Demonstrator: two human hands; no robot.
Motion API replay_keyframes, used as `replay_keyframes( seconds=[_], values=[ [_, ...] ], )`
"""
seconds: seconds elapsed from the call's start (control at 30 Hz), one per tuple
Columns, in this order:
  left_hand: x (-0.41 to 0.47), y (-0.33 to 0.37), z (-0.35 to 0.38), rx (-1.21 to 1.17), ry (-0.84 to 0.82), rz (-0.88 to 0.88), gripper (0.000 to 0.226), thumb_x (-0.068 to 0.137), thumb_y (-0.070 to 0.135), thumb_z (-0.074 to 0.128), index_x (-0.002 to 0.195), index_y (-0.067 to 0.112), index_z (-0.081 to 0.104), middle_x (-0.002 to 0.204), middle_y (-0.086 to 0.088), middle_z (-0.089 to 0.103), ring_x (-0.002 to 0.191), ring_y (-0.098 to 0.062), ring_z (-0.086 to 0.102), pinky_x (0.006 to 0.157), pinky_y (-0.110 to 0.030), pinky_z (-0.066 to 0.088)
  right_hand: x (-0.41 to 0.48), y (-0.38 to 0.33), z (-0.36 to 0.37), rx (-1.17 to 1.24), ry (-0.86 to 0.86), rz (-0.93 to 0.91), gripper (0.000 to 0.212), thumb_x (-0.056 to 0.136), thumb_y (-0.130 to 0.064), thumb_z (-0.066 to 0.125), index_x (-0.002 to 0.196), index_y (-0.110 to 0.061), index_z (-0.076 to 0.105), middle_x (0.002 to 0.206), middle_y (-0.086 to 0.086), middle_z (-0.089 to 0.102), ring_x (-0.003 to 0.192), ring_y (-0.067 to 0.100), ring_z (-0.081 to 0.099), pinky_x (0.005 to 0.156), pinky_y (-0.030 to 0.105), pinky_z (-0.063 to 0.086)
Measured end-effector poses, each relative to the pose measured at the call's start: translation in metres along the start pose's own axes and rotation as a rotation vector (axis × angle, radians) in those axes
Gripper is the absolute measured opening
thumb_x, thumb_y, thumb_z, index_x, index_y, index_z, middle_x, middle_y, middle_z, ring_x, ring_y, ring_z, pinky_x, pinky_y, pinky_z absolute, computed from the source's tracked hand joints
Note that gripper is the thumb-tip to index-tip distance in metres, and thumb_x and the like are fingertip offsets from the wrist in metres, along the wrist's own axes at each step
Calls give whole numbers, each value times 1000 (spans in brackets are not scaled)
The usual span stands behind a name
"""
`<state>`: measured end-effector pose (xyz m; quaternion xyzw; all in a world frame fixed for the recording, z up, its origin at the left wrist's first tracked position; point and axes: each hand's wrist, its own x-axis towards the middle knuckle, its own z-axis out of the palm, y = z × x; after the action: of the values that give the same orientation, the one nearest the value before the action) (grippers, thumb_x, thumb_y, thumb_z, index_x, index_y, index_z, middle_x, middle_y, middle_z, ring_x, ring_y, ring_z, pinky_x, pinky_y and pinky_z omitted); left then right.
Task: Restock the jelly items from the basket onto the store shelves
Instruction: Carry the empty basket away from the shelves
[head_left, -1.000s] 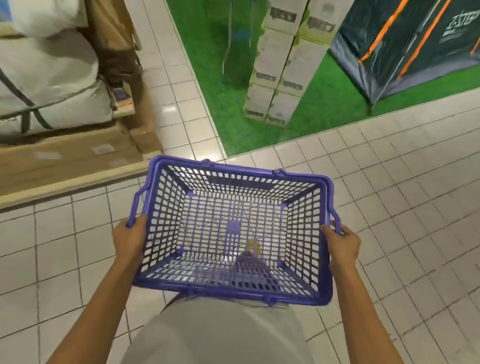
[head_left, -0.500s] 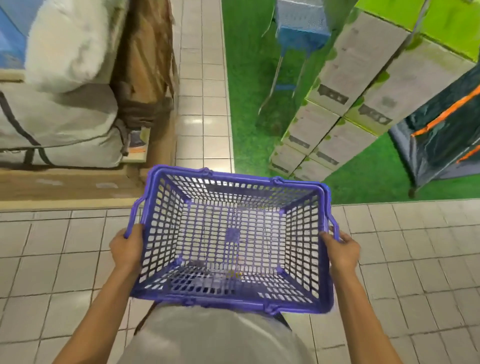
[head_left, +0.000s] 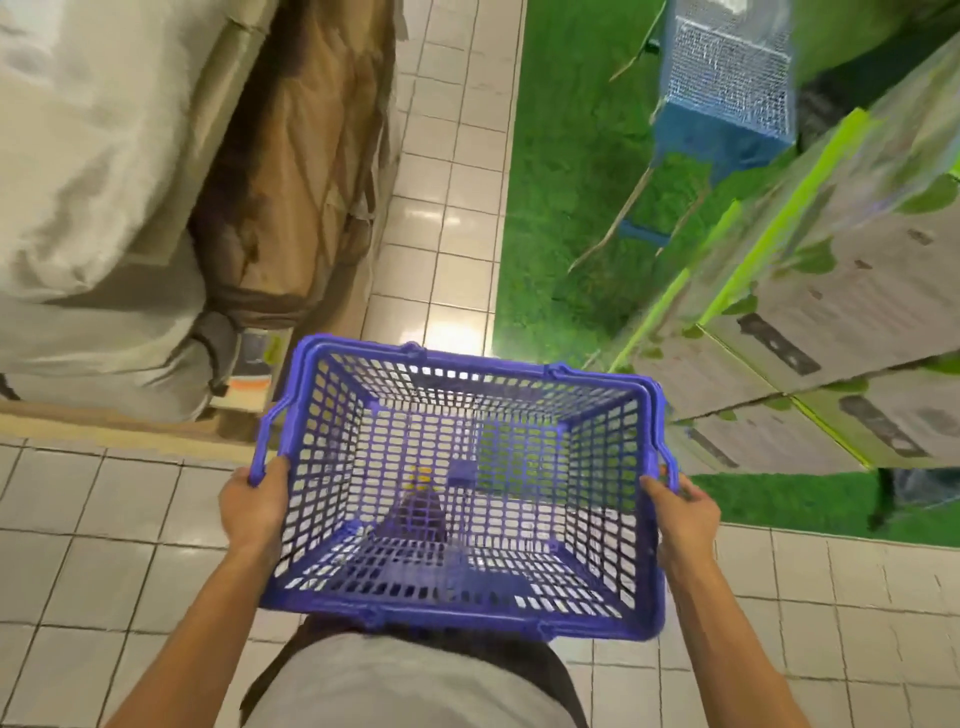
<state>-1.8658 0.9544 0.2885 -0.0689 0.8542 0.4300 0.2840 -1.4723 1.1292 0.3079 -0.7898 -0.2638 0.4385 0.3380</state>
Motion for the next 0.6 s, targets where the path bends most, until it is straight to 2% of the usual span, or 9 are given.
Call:
replay_keyframes(
  seconds=[0.17, 0.27, 0.33, 0.4, 0.53, 0.6],
  values=[
    [44, 35, 69, 102, 46, 3, 15, 87, 26, 63, 86, 10, 62, 87, -18, 66, 85, -35, 64, 85, -48, 51, 71, -24, 61, -29, -24, 58, 29, 78, 6, 73, 105, -4, 66, 54, -5, 64, 34, -4, 51, 37, 13, 44],
    [70, 40, 111, 140, 24, -13, 23, 88, 23, 62, 95, 1, 66, 97, -25, 69, 94, -39, 66, 90, -53, 51, 115, -25, 90, -59, -19, 66, 31, 79, 6, 71, 110, 1, 66, 67, 4, 61, 35, -3, 52, 37, 13, 43],
    [90, 33, 140, 145, 14, -25, 28, 89, 21, 61, 104, -1, 68, 103, -28, 68, 98, -40, 65, 92, -52, 50, 146, -16, 109, -88, -16, 88, 32, 80, 5, 71, 110, 0, 66, 65, 3, 61, 38, 3, 54, 36, 14, 44],
    [112, 22, 167, 150, 27, -39, 28, 89, 19, 62, 104, -4, 68, 104, -29, 68, 100, -39, 65, 91, -48, 51, 176, -2, 126, -129, -22, 106, 30, 79, 4, 71, 109, -1, 67, 58, 0, 62, 38, 5, 53, 37, 16, 44],
    [162, -13, 224, 113, -57, -149, 37, 90, 17, 62, 118, -8, 62, 117, -29, 64, 110, -41, 62, 98, -55, 48, 238, 36, 163, -237, -36, 41, 32, 78, 1, 72, 110, 0, 68, 80, 10, 66, 57, 11, 54, 51, 20, 46],
    [186, -33, 251, 112, -93, -186, 36, 89, 15, 62, 118, -7, 61, 108, -27, 65, 101, -38, 64, 94, -51, 51, 269, 61, 184, -256, -42, 9, 32, 78, 3, 72, 109, 3, 68, 87, 11, 65, 59, 13, 51, 48, 14, 46]
  ],
)
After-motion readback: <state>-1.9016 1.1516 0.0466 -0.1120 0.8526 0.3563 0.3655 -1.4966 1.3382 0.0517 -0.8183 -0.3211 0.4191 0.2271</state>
